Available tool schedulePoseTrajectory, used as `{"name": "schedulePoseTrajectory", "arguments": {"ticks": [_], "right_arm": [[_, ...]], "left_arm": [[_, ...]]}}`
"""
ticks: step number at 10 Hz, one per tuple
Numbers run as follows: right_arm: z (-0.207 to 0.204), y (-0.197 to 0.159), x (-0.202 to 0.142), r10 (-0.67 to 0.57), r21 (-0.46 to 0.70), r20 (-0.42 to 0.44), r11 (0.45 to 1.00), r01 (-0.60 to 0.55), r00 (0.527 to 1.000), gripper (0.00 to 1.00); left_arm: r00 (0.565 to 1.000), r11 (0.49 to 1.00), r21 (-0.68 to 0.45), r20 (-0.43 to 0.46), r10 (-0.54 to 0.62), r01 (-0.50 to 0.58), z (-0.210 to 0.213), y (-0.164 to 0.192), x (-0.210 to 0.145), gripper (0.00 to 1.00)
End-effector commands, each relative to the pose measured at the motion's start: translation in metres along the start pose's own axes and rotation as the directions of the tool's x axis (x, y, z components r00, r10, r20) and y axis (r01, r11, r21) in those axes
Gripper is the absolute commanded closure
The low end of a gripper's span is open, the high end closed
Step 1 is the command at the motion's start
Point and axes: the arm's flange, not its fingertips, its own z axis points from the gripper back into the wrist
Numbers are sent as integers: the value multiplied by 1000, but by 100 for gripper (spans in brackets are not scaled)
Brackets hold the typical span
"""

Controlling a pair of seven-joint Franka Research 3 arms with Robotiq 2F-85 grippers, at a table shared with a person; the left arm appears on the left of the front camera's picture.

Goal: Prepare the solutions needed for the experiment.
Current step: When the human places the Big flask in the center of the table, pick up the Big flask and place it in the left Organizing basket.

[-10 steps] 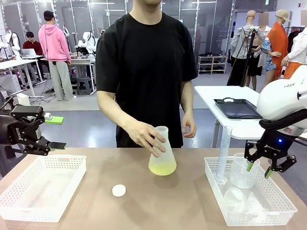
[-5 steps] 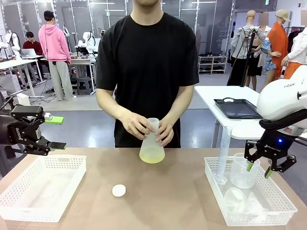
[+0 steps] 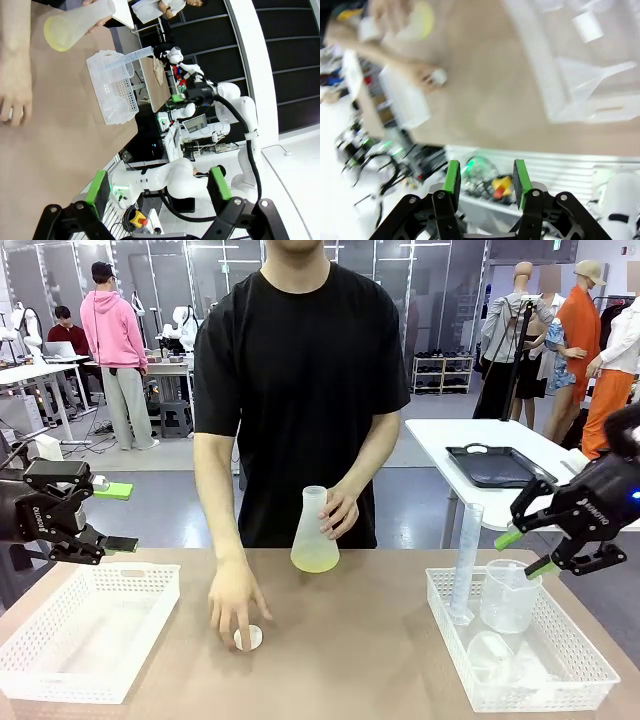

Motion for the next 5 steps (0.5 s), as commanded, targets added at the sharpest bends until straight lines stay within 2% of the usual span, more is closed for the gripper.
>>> {"name": "schedulePoseTrajectory", "arguments": {"ticks": [1, 2, 3, 5], "right_arm": [[4, -12, -12, 31, 189, -145, 982, -3, 989, 45], [6, -12, -15, 96, 307, -187, 951, -34, 978, 45], [5, -14, -15, 132, 392, -184, 919, -50, 974, 45], [3, -15, -16, 179, 484, -180, 872, -71, 967, 45]], "left_arm": [[1000, 1000, -29, 10, 3, -2, -2, -2, 2, 0], [1000, 1000, -29, 10, 3, -2, -2, -2, 2, 0], [1000, 1000, -29, 10, 3, -2, -2, -2, 2, 0], [1000, 1000, -29, 10, 3, -2, -2, -2, 2, 0]]}}
